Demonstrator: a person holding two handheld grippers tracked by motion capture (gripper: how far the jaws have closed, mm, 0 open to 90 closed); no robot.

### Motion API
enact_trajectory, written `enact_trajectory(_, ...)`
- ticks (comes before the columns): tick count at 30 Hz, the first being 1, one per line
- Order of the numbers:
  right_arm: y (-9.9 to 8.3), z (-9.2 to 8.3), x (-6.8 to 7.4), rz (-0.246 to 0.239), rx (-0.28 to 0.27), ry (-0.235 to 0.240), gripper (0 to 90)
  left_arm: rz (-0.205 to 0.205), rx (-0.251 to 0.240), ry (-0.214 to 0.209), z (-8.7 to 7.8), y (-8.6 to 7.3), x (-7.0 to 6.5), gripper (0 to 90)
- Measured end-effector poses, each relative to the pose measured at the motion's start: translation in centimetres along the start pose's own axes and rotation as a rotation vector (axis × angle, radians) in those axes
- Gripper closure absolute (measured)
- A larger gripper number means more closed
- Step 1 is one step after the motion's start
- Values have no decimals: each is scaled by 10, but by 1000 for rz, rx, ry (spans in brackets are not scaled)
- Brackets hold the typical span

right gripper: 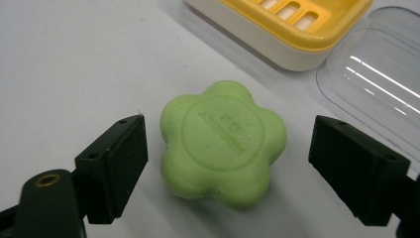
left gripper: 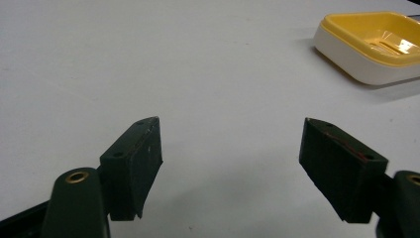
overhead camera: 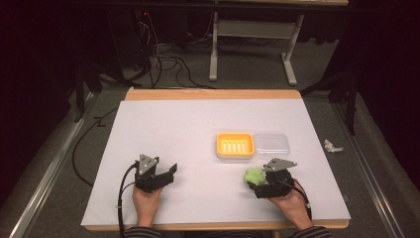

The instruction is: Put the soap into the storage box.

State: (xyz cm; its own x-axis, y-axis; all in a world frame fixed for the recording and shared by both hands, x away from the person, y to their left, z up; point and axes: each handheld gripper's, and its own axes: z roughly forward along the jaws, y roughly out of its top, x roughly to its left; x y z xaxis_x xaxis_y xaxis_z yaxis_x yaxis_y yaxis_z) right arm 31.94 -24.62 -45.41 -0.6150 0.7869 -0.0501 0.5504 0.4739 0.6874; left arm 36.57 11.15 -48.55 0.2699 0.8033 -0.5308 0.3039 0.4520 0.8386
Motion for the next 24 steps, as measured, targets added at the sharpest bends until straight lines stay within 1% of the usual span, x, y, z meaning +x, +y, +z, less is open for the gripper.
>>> enact_trajectory(3,1,3,1,3,17,-6,154,1,3,0,0,0,0,251)
enact_trajectory(6,3,6,2,2,33,-1,156,1,4,-1,0,0,0,252)
enact_trajectory(8,5,11,2,0,56,2,161,0,4,-1,0,0,0,251)
enact_trajectory(11,6,15,3,-8,69,0,170,0,2,-3,0,0,0,251)
enact_trajectory(13,7,19,4,-20,94,4,212,2,3,-4,0,0,0,250)
enact_trajectory(14,7,19,4,-20,94,4,212,3,3,-4,0,0,0,250)
enact_trajectory(15,7,20,5,-28,96,-3,230,-3,-1,-3,0,0,-1,250)
enact_trajectory(16,7,20,5,-38,107,-9,247,2,0,-3,0,0,-1,250)
enact_trajectory(19,6,22,4,-32,105,-5,255,17,3,2,0,-1,-2,250)
enact_trajectory(20,6,22,4,-32,105,-5,255,17,3,2,0,-1,-2,250)
enact_trajectory(21,5,24,3,-43,110,-5,255,18,4,5,0,-2,-2,250)
enact_trajectory(24,4,24,3,-35,101,-1,259,22,4,9,1,-2,-2,250)
